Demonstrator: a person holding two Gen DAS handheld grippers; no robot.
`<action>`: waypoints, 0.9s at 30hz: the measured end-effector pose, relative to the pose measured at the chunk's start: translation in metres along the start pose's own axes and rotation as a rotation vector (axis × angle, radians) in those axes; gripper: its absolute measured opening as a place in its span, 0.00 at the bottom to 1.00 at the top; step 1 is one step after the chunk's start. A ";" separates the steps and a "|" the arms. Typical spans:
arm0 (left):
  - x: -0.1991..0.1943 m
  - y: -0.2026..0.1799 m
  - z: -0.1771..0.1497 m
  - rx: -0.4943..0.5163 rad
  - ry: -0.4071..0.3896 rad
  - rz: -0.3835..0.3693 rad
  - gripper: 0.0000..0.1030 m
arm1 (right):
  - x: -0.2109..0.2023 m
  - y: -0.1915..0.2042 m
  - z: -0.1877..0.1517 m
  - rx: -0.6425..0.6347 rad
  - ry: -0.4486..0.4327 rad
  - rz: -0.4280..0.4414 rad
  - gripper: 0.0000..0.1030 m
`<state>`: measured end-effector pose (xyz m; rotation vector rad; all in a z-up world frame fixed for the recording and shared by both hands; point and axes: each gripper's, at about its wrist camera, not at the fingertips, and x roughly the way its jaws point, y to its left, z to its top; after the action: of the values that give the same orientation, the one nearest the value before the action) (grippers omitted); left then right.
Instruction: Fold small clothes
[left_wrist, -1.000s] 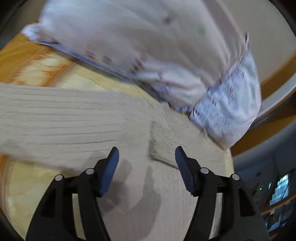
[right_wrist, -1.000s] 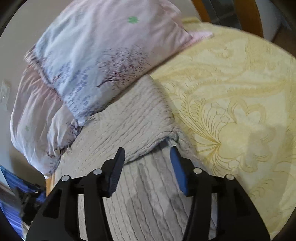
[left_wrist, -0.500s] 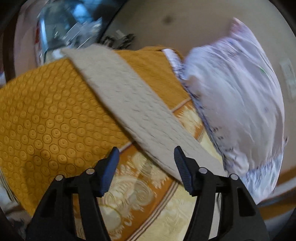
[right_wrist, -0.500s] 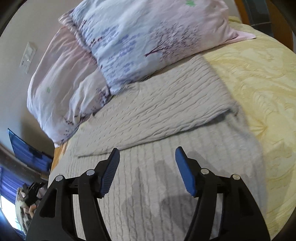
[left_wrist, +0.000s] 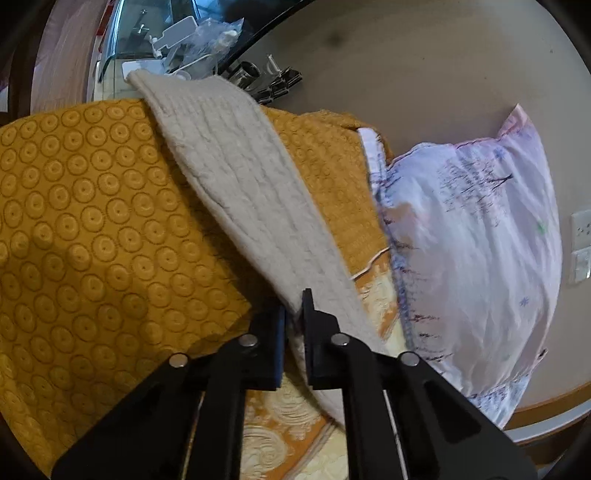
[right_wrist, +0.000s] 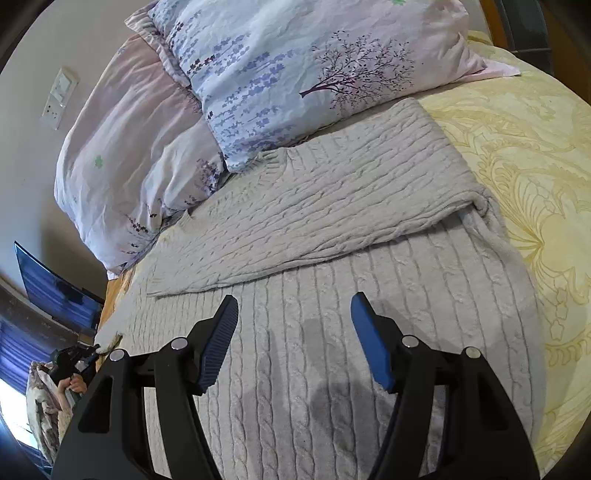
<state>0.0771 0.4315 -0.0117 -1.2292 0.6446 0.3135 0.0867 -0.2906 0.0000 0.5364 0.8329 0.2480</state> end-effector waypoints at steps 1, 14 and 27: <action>-0.003 -0.004 -0.001 0.009 -0.011 -0.022 0.07 | 0.000 0.000 0.000 0.000 0.000 0.001 0.63; -0.016 -0.175 -0.079 0.285 0.046 -0.424 0.07 | -0.011 -0.002 -0.001 -0.013 -0.035 0.012 0.64; 0.079 -0.253 -0.288 0.541 0.429 -0.471 0.07 | -0.018 -0.016 -0.001 -0.007 -0.042 0.000 0.64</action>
<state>0.1962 0.0706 0.0800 -0.8844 0.7194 -0.5057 0.0744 -0.3112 0.0024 0.5332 0.7914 0.2389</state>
